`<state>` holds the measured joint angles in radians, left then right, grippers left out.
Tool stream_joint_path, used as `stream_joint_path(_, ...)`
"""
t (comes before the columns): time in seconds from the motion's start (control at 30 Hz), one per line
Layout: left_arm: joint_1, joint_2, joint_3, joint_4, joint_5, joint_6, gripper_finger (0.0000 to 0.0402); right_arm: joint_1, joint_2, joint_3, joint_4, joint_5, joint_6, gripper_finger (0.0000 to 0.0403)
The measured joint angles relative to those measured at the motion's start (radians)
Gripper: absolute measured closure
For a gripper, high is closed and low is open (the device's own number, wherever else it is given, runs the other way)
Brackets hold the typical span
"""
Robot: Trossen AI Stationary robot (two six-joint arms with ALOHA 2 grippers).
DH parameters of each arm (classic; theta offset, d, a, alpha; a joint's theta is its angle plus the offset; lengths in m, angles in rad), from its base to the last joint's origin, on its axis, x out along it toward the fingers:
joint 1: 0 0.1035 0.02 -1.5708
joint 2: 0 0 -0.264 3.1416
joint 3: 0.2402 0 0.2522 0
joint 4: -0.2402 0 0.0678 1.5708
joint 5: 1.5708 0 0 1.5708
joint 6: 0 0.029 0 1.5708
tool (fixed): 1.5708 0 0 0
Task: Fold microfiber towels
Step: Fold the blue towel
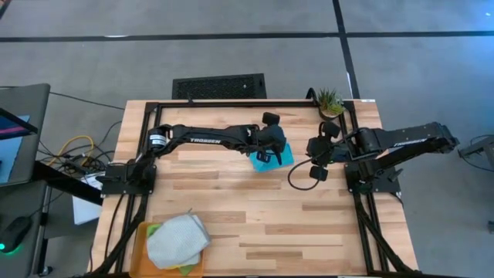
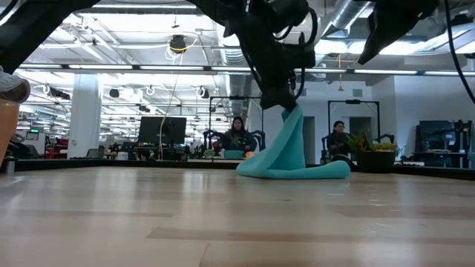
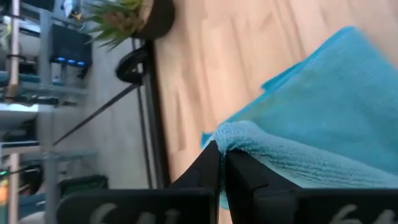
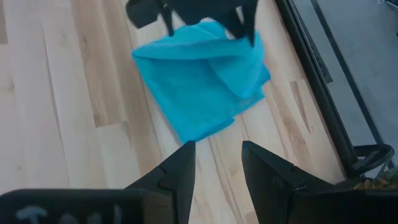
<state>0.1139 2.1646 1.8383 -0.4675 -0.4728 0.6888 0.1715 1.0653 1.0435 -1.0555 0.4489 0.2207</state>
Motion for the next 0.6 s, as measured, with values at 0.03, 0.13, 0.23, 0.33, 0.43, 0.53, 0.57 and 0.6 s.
stream_joint_path(0.03, 0.0, 0.006, 0.0, 0.006, 0.009, -0.006, 0.0401, 0.0, 0.0, 0.0, -0.001, 0.0, 0.0, 0.0249)
stream_joint_path(0.13, 0.0, 0.018, -0.002, 0.008, 0.02, -0.028, 0.0401, -0.001, 0.0, 0.0, -0.004, 0.0, 0.008, 0.0249)
stream_joint_path(0.23, 0.0, 0.03, 0.0, 0.009, 0.02, -0.019, 0.0397, -0.001, 0.0, 0.0, -0.007, 0.0, 0.015, 0.0249)
stream_joint_path(0.33, 0.0, 0.044, -0.002, 0.021, 0.016, -0.021, 0.0375, -0.001, 0.0, 0.0, -0.007, 0.0, 0.016, 0.0249)
stream_joint_path(0.43, 0.0, 0.05, -0.004, 0.013, 0.01, -0.021, 0.0342, -0.001, 0.0, 0.0, -0.007, 0.001, 0.016, 0.0249)
stream_joint_path(0.53, 0.0, 0.048, -0.003, 0.015, 0.02, -0.021, 0.0308, -0.001, 0.0, 0.0, -0.007, 0.0, 0.016, 0.0249)
stream_joint_path(0.57, -0.002, 0.048, -0.003, 0.015, 0.024, -0.023, 0.0297, -0.001, 0.0, 0.0, -0.007, 0.0, 0.016, 0.0249)
stream_joint_path(0.6, -0.004, 0.048, -0.003, 0.016, 0.023, -0.028, 0.0288, -0.001, 0.0, 0.0, -0.007, 0.001, 0.016, 0.0249)
